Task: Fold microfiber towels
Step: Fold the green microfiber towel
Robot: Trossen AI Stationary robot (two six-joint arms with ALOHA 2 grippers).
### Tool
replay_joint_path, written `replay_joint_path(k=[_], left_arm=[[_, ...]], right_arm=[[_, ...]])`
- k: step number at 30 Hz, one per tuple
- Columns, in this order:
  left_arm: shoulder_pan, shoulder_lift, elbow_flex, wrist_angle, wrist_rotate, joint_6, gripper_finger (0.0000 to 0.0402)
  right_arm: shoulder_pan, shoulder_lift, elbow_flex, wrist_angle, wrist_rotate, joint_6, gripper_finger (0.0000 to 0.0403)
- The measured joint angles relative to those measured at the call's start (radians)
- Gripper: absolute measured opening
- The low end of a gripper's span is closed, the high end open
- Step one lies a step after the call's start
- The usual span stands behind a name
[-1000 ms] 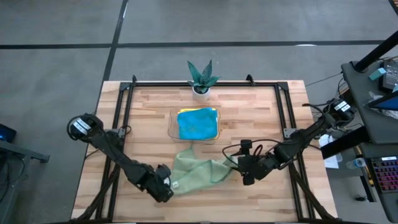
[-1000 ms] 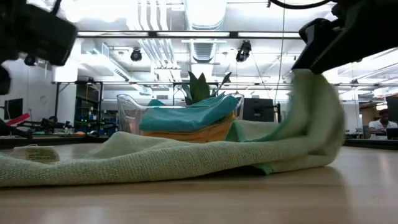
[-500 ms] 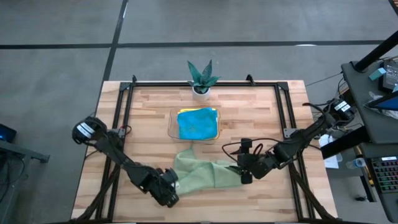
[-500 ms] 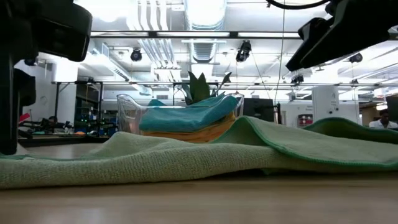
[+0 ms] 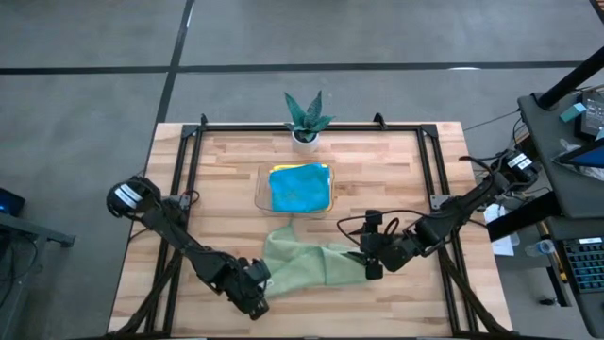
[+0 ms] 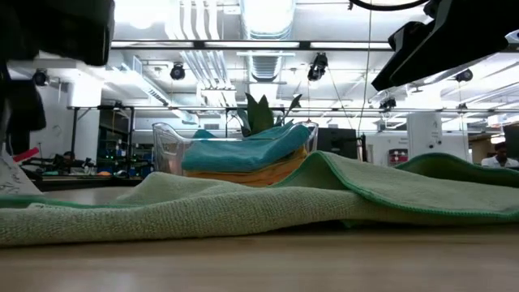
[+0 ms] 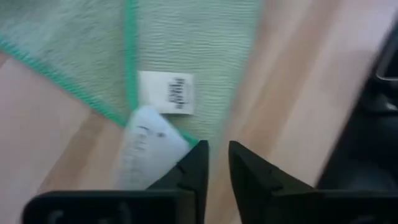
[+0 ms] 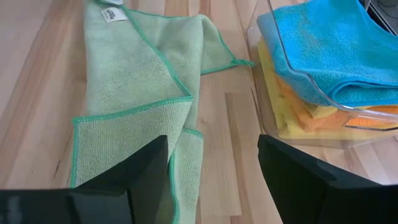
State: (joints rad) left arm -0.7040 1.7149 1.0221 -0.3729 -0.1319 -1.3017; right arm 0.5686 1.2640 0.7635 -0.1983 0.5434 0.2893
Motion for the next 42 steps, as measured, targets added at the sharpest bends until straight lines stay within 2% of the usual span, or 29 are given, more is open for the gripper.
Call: replay_joint_path(k=[6,10,15,23,30,36,42], left_arm=[[0.000,-0.016,0.025,-0.005,0.010,0.086,0.0118],[0.000,-0.015,0.023,-0.097,0.010,0.071,0.0163],[0.000,-0.015,0.024,-0.222,0.001,0.051,0.0180],[0.002,-0.014,0.016,-0.243,-0.025,0.051,0.0180],[0.002,-0.014,-0.020,-0.143,-0.062,0.044,0.0176],[0.001,-0.014,-0.037,-0.133,-0.085,-0.001,0.0130],[-0.001,-0.013,-0.084,0.003,-0.072,-0.002,0.0070]], right_arm=[[0.000,0.000,0.000,0.002,0.000,0.006,0.0237],[0.000,0.000,0.000,0.003,0.000,0.006,0.0240],[0.000,0.000,0.000,0.010,0.000,0.005,0.0242],[0.000,0.000,0.000,0.018,0.000,0.005,0.0239],[0.000,0.000,0.000,0.018,0.000,0.003,0.0242],[0.000,0.000,0.000,0.018,0.000,0.006,0.0241],[0.003,0.000,0.000,0.018,0.000,0.006,0.0235]])
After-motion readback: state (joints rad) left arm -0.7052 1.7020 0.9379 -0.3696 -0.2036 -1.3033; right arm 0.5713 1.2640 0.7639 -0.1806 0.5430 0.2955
